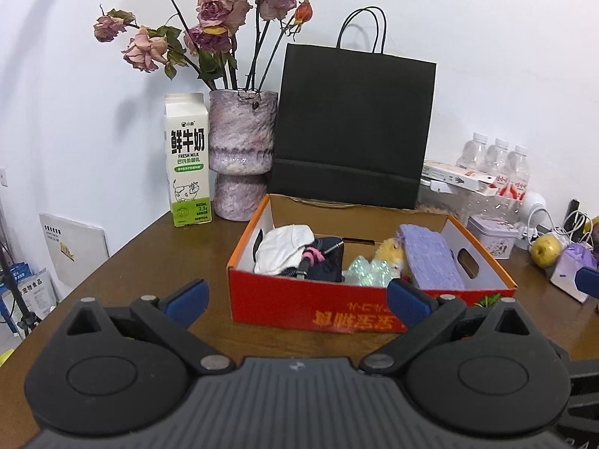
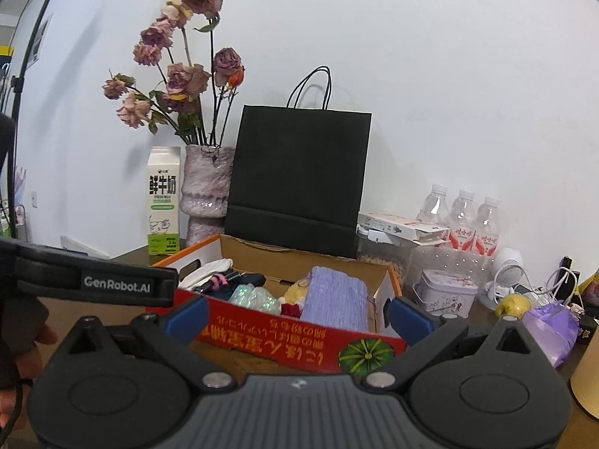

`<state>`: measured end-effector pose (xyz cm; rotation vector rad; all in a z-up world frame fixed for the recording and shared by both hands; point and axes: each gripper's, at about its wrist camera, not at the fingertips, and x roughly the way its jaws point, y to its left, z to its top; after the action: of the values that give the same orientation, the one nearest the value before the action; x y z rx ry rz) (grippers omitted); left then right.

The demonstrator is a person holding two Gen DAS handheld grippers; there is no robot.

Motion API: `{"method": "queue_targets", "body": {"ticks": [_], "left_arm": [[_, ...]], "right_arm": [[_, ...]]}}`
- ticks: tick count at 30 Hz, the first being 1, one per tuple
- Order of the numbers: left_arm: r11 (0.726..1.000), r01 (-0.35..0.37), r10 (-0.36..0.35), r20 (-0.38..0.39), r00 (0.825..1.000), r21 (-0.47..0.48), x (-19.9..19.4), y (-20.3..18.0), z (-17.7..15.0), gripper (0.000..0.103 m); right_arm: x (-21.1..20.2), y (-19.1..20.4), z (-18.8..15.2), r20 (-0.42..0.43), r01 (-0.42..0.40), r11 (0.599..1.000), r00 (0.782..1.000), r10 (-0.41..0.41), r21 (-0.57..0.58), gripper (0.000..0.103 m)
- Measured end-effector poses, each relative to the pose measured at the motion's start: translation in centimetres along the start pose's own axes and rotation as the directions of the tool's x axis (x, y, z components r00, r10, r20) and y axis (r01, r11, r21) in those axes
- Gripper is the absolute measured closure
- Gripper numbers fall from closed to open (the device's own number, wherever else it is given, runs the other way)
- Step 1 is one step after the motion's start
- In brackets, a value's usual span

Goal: Organize objects
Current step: 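Withdraw both tools from the box toward the lavender headband and beige block, then grasp the lavender fuzzy headband with the right gripper while the left approaches the beige block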

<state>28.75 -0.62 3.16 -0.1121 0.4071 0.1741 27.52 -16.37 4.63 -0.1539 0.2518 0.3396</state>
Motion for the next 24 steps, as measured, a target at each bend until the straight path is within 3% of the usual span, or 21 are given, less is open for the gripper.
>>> {"method": "queue_targets", "body": {"ticks": [12, 24], "left_arm": [[1.0, 0.008, -0.008, -0.014, 1.0, -0.006, -3.6, -0.1, -2.9, 0.0], [0.997, 0.035, -0.031, -0.06, 0.998, 0.068, -5.6, -0.3, -6.5, 0.0]], "right_arm": [[-4.9, -0.3, -2.7, -0.001, -0.006, 1.0, 1.0, 0.006, 0.008, 0.0], [-8.0, -0.4, -6.7, -0.066, 0.001, 1.0, 0.998, 0.0, 0.014, 0.0]]}}
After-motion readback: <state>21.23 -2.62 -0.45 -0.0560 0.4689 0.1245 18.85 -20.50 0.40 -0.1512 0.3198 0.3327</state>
